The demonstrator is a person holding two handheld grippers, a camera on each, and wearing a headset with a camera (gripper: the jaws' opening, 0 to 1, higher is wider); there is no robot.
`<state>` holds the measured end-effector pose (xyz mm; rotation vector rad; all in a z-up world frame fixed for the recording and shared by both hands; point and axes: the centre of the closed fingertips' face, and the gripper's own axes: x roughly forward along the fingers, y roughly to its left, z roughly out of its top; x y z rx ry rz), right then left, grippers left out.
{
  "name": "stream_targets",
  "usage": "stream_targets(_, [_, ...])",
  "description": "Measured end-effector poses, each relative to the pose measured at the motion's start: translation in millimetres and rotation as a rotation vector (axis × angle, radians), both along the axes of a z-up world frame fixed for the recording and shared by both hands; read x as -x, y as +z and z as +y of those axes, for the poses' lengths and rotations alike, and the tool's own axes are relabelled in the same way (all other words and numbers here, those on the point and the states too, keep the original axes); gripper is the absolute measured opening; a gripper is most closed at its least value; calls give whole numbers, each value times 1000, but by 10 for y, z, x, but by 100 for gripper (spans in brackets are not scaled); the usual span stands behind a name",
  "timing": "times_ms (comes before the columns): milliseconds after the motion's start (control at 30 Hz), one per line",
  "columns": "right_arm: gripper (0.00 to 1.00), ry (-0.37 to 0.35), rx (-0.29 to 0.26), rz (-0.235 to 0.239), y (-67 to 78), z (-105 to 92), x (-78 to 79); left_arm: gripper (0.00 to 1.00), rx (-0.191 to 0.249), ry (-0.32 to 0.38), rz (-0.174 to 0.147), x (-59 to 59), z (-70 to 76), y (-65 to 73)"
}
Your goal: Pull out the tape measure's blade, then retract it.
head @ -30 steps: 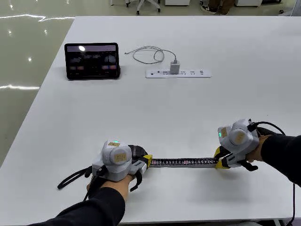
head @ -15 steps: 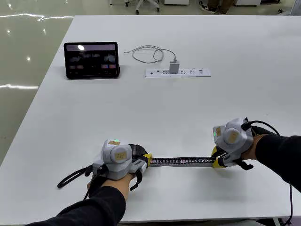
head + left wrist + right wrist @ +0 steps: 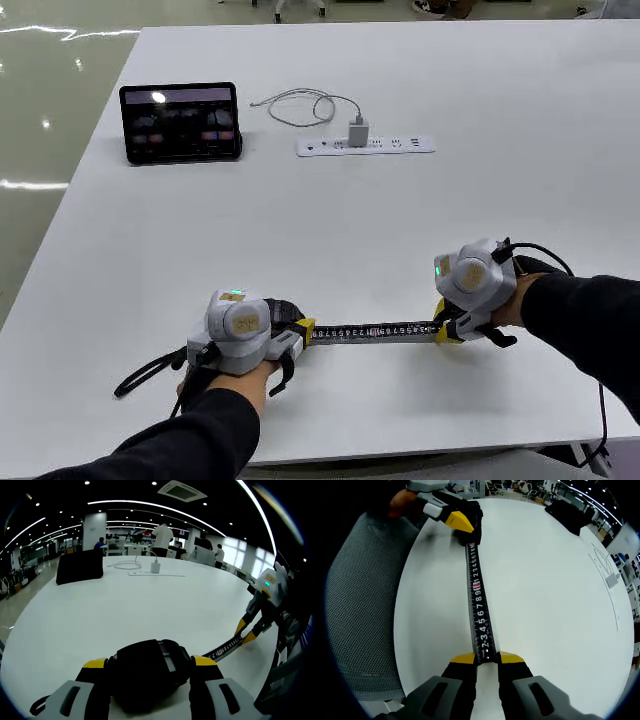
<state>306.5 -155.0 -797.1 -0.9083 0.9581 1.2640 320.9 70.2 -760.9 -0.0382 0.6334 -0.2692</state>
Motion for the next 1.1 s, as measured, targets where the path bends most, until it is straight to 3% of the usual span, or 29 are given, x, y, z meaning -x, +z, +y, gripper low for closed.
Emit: stream_targets(1100, [11,25,-39,5,6,226,10,60,2,3,7,4,-10,3])
